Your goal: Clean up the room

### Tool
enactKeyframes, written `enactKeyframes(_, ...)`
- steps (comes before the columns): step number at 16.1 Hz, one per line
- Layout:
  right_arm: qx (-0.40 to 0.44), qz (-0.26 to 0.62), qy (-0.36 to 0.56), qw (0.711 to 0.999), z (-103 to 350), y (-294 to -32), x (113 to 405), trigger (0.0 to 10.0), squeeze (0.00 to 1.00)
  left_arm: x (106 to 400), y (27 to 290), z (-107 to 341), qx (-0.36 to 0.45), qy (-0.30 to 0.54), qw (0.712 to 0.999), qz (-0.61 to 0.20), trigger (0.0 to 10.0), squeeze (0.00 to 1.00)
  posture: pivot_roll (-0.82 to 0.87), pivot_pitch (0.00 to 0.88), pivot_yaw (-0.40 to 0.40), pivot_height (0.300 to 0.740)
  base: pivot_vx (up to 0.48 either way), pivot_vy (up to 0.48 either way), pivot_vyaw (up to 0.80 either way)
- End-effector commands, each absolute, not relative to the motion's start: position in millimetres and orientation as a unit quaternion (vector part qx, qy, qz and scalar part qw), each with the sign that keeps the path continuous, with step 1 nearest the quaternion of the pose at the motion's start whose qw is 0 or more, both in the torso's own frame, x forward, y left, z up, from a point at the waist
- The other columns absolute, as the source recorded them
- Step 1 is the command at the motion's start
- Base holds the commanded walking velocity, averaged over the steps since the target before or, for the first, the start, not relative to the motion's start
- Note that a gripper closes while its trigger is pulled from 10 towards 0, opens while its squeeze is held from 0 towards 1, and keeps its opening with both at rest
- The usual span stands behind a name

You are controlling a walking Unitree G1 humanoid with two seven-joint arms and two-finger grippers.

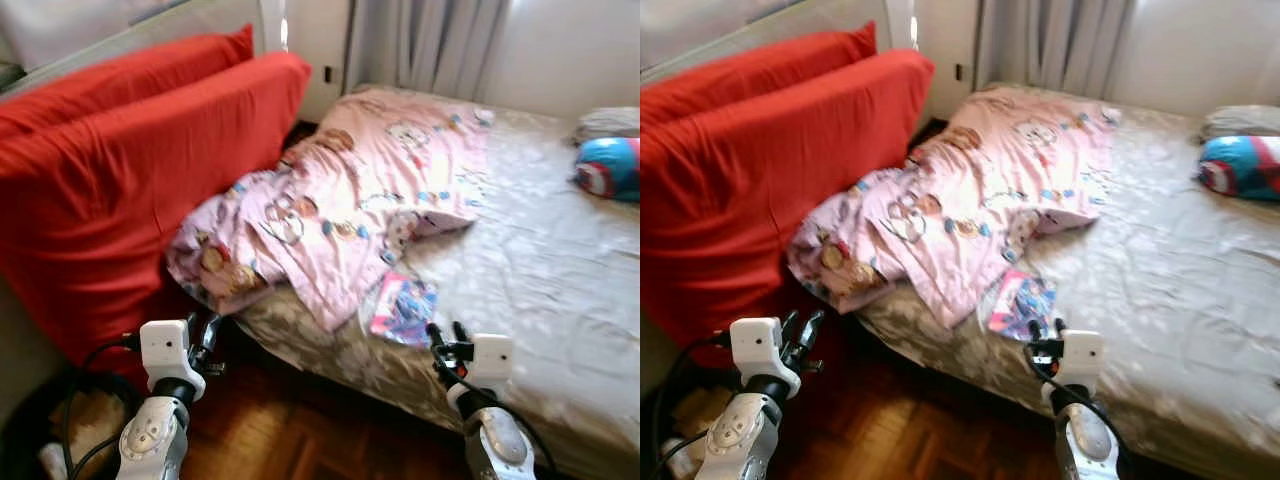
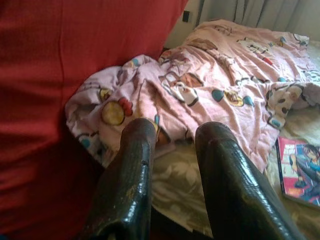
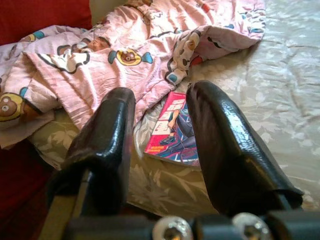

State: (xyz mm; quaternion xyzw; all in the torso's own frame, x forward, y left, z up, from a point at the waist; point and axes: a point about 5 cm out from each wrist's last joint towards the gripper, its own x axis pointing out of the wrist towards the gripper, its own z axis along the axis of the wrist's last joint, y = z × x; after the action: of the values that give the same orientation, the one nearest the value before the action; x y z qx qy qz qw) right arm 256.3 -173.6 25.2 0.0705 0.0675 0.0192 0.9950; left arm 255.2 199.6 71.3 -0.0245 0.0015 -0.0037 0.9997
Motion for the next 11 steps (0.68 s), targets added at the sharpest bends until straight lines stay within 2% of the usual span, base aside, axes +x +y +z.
enactKeyframes(1, 0.072, 0.010, 0.071, 0.995, 24.0, -179.1, 255.0, 10.0, 0.00, 257.3, 194.6, 72.4, -0.027, 0.002, 1.000, -0.013, 10.0, 0.00, -0.01, 0.040, -0.025, 0.740, 0.307, 0.000, 0.00)
enactKeyframes(11, 0.073, 0.009, 0.072, 0.995, 24.4, -177.8, 255.1, 10.0, 0.00, 259.1, 192.1, 74.0, -0.029, 0.001, 0.999, -0.018, 10.0, 0.00, -0.01, 0.066, -0.030, 0.740, 0.321, 0.000, 0.00)
